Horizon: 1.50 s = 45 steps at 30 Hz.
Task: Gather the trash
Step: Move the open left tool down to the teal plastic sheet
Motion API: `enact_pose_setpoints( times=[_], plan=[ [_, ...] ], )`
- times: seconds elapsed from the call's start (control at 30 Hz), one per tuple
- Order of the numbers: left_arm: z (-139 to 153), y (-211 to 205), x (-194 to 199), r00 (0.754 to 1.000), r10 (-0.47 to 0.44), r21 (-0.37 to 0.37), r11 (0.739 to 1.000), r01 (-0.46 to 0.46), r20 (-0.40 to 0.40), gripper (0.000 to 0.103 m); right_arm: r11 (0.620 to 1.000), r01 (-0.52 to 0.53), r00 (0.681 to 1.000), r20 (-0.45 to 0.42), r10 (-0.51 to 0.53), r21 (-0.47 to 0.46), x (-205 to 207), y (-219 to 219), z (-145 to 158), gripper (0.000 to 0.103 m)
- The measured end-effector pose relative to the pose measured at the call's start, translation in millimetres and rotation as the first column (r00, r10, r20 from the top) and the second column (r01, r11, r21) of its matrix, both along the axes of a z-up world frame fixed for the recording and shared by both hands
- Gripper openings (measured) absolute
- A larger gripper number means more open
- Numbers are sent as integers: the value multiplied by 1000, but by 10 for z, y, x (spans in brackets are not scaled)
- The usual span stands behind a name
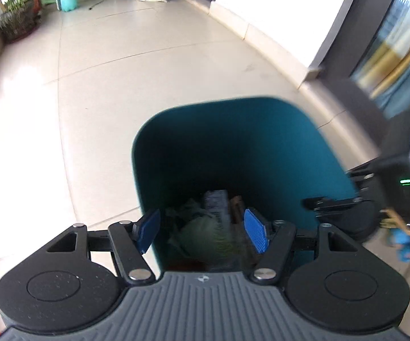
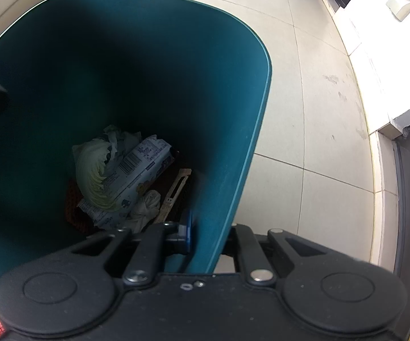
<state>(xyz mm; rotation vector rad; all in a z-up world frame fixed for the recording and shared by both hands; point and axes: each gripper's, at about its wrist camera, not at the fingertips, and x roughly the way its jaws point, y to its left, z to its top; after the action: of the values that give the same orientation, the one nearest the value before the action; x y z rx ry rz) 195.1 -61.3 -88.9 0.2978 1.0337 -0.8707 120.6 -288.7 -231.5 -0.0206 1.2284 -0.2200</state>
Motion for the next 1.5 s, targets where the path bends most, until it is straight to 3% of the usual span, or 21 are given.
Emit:
enact_pose_setpoints(
  times=[0.1, 0.3, 0.67, 1.2, 1.27, 1.33, 1.5],
  plan=[
    [118, 188, 15, 997, 31, 24, 999, -33, 66, 68, 1000, 0, 1000, -11, 0, 1, 8, 6, 10, 10],
    [199, 616, 145, 991, 104, 14, 994, -105, 80, 68, 1000, -3, 1000, -12, 3, -3, 38, 3, 35, 10],
    [-56, 1563, 345, 956, 285, 81, 953, -290, 76, 68, 999, -25, 1000, -15, 24, -30, 31, 79, 153, 10],
    [-569, 2982, 513, 831, 553, 171, 815, -554, 59, 68, 1000, -8, 1000, -20, 7, -16, 38, 79, 83, 10],
    [-668, 3183, 511, 813, 578, 189, 793, -580, 71, 74, 1000, -3, 1000, -24, 2, -17, 46, 81, 85, 10],
    [-799, 3385, 538, 789, 609, 203, 766, -610, 75, 81, 1000, 3, 999, -33, -4, -25, 63, 96, 77, 10],
    [-1391, 3854, 572, 720, 694, 254, 695, -673, 5, 81, 999, 2, 999, -50, -4, -48, 81, 139, 80, 11]
  ],
)
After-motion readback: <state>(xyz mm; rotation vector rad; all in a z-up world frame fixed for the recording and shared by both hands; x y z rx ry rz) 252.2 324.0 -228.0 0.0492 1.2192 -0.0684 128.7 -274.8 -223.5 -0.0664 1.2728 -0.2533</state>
